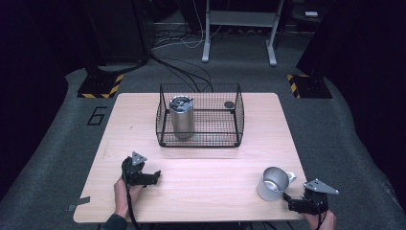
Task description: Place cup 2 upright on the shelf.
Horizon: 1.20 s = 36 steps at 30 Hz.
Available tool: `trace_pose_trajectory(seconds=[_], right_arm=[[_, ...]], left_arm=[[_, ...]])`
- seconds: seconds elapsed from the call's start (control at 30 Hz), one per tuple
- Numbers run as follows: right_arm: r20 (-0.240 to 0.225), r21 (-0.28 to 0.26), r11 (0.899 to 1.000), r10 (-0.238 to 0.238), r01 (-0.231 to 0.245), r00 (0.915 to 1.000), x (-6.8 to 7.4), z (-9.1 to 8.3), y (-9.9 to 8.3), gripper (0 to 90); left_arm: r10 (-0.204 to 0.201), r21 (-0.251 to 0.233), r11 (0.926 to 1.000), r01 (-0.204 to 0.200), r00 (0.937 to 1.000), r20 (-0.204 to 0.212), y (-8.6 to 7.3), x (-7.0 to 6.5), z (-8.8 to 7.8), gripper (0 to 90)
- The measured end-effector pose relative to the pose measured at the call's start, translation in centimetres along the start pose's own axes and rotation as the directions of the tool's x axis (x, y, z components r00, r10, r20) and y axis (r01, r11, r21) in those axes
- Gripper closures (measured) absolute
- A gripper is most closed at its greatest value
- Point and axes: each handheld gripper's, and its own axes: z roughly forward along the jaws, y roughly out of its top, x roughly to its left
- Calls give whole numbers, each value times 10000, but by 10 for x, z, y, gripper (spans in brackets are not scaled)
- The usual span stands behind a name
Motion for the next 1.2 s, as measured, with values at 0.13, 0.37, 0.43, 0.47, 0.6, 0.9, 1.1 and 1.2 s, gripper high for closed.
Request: trace_pose_trajectory(seconds=[0.13,0.37,0.43,0.47,0.6,0.9,1.1,1.2], right_arm=[[-100,-21,9997,-260,260,9996,-1,0,1,21],[253,188,9997,130,-135,9996,-4,-1,1,0],[228,352,9991,212,-220,9995,-3,-2,2,0],[106,448,9986,281,-286,9995,-3,-4,3,0],[-156,515,9981,351,-342,9993,-1,-9,4,0],[-672,208,9990,414,-401,9969,6,-31,8,0],[-971,-250,9989,374,-400,9946,16,-51,18,0],[-1140,-555,9981,210,-275,9933,23,-62,27,0]], left_arm=[[-35,40,10000,35,10000,14,0,0,0,20],[-104,32,9999,105,9999,-55,-1,-1,-1,19],[-103,33,9999,103,9999,-55,-1,-1,-1,19],[-104,31,9999,104,9999,-55,-1,-1,-1,19],[-114,33,9999,114,9999,-56,0,-1,0,19],[-96,44,9999,96,9999,-66,0,-1,0,20],[-94,45,9999,95,9999,-64,0,-1,0,20],[-92,47,9999,92,9999,-64,0,-1,0,19]])
